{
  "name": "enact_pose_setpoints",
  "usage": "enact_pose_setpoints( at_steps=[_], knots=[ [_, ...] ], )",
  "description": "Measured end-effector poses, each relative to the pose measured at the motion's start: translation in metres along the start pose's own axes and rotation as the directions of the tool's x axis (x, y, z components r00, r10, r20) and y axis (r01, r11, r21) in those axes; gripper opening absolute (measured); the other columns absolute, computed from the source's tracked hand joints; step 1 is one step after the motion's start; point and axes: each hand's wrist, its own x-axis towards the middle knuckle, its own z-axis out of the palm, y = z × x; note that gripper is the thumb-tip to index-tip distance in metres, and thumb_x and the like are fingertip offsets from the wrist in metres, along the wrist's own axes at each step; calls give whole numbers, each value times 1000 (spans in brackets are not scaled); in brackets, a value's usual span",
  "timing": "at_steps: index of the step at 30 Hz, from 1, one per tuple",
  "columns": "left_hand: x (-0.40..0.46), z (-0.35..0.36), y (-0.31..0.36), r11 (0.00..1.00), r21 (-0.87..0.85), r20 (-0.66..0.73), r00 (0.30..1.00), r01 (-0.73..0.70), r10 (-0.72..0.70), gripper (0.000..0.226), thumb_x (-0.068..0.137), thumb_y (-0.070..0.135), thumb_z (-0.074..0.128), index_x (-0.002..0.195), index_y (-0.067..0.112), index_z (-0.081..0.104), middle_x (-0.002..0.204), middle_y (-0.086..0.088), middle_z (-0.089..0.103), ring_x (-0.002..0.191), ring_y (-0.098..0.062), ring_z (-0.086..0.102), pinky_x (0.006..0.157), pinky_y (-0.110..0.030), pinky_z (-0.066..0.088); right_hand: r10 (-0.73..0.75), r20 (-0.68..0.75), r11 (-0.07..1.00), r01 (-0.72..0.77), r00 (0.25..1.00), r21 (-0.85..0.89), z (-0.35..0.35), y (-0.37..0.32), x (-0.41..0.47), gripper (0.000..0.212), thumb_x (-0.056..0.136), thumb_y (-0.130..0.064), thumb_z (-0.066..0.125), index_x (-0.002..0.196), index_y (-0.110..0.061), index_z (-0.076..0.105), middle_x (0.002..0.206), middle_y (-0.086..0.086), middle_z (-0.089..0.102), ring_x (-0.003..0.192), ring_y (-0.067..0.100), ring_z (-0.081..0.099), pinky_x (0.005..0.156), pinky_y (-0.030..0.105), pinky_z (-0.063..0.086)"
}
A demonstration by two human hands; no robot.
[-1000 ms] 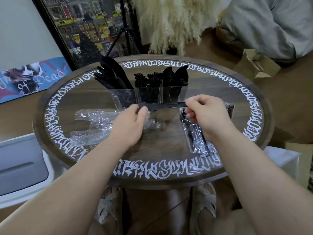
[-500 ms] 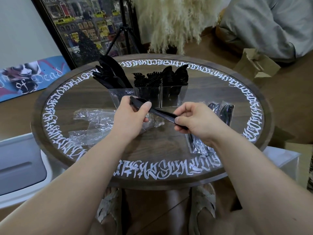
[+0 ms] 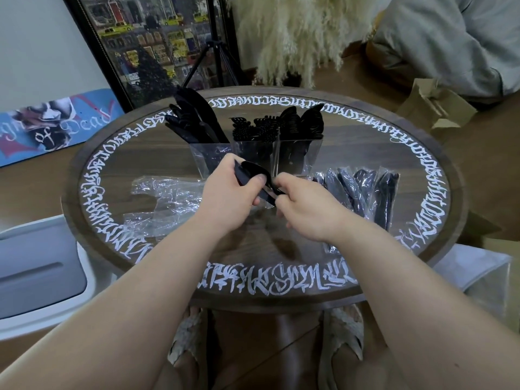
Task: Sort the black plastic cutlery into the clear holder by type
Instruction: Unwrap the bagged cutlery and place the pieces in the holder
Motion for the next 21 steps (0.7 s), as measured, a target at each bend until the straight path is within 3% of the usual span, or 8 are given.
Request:
enact_pose_setpoints(
  at_steps=[5,9,12,14,17,21],
  knots=[
    [-2,-3,3,1000,-2,5,1000,-10,10,15,88,13,62,84,17,48,67,-1,64,45,-7,57,53,-21,44,-63,-129,997,69,990,42,4,-4,4,15,98,-26,44,102,-21,58,81,-3,64,80,22,61,72,32,45],
    [-1,-6,4,1000,-14,0,1000,-12,12,11,91,16,59,86,15,49,69,0,63,47,-7,58,53,-21,46,-72,-180,997,77,981,25,6,-3,8,17,97,-24,48,101,-20,64,65,-10,56,60,7,50,56,22,35],
    [-3,-7,4,1000,6,12,1000,-17,17,13,91,16,59,84,17,49,67,3,61,47,-7,58,54,-22,47,-92,-223,994,104,970,43,8,-5,10,29,95,-17,48,119,-27,60,68,-15,52,60,1,48,55,14,33],
    [-4,-9,5,1000,-3,15,1000,-18,18,12,92,16,58,85,17,48,68,3,60,47,-7,58,53,-24,47,-99,-241,991,116,965,59,9,-8,10,35,94,-15,48,123,-32,56,70,-14,54,63,2,50,56,15,35],
    [-5,-11,7,999,-14,40,999,-30,31,9,93,16,57,87,17,50,68,2,60,49,-8,58,53,-25,49,-80,-281,992,103,956,67,8,-11,11,21,95,-18,49,108,-30,61,66,-10,55,63,4,52,57,15,38],
    [-6,-14,6,998,11,42,997,-62,61,8,92,17,58,90,20,52,66,4,58,52,-11,61,61,-32,51,-17,-341,990,64,940,127,3,-10,15,11,95,-21,49,91,-26,59,70,-4,64,70,17,64,72,35,52]
  ],
)
